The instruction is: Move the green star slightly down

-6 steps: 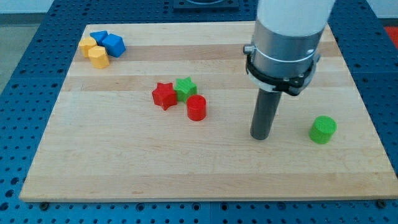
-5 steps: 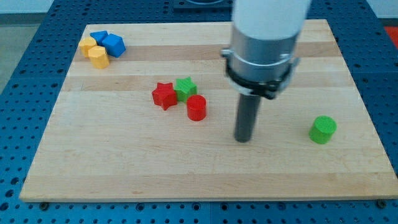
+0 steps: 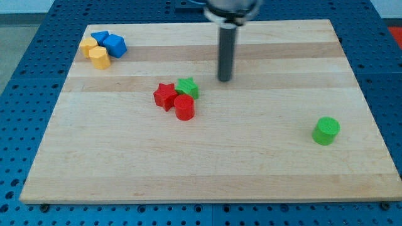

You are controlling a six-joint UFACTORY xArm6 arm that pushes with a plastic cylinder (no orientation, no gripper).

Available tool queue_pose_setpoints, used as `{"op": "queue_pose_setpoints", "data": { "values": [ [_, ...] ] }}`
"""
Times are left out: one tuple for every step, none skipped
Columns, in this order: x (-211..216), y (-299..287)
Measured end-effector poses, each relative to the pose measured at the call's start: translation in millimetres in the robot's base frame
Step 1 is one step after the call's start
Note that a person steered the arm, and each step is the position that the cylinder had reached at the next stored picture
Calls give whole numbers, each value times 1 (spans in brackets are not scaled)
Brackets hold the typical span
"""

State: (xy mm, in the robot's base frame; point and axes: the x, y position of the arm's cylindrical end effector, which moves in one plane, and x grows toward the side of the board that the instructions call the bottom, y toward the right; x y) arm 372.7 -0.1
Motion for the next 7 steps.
{"op": "queue_pose_setpoints", "data": {
  "values": [
    [11,-30],
    [52,-19],
    [58,-19],
    [58,-22],
    [48,-36],
    [48,-66],
    [48,-87]
  ]
}}
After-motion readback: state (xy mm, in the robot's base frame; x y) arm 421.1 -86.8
